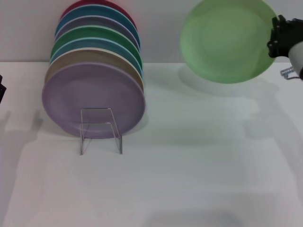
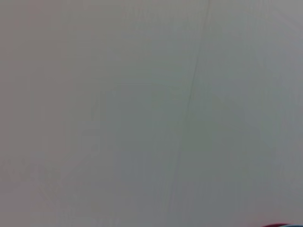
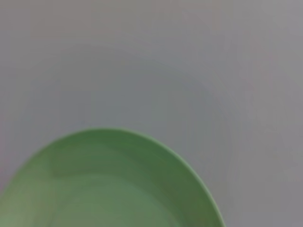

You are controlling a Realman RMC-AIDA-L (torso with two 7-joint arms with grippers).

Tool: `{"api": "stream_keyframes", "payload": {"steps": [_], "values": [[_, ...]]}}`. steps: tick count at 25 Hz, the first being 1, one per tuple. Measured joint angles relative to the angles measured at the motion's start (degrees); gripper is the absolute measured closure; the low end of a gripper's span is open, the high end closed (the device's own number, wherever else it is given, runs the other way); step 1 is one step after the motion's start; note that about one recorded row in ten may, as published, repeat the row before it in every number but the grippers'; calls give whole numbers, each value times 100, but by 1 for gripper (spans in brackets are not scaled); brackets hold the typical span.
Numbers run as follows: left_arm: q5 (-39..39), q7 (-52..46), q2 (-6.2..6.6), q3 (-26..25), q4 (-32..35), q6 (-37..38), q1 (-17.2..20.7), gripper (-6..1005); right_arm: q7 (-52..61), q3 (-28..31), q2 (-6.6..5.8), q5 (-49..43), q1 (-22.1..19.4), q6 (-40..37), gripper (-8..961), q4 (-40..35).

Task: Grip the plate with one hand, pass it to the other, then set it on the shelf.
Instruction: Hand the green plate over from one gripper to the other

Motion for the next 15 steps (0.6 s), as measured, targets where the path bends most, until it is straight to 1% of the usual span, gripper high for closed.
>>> {"api": "stream_keyframes", "payload": {"steps": [1,2,3,4,5,6,7,8,9,11,12,13,15], "values": [[0,0,0,0,3,0,-5,247,66,-59,-1,4,16,-275,937,-166],[0,0,0,5,21,0,-20,248,296,-194,-5,8,99,-899,937,-627],[0,0,0,5,21,0,-20,248,296,-194,-5,8,99,-899,937,-627],[2,0,-1,14,24,0,-25,248,563,-276,-11,9,217,-1384,937,-1050],[8,0,-3,26,27,0,-28,249,563,-276,-11,9,217,-1384,937,-1050],[21,0,-5,39,22,-1,-27,249,724,-318,-11,9,304,-1664,937,-1323],[32,0,-8,48,11,0,-24,250,1084,-416,-10,9,491,-2267,937,-1904],[39,0,-13,55,1,1,-14,250,1084,-416,-10,9,491,-2267,937,-1904],[40,0,-18,63,-10,17,-1,250,1218,-457,-9,9,555,-2468,937,-2101],[41,0,-24,95,-15,77,32,251,1542,-551,-6,9,717,-2958,937,-2599],[41,-1,-25,131,-15,140,54,251,1832,-601,-3,9,878,-3375,937,-3100],[42,-2,-25,169,-16,199,73,252,1832,-601,-3,9,878,-3375,937,-3100],[45,-3,-26,299,-17,377,127,253,2120,-622,1,3,1027,-3722,937,-3509]]}}
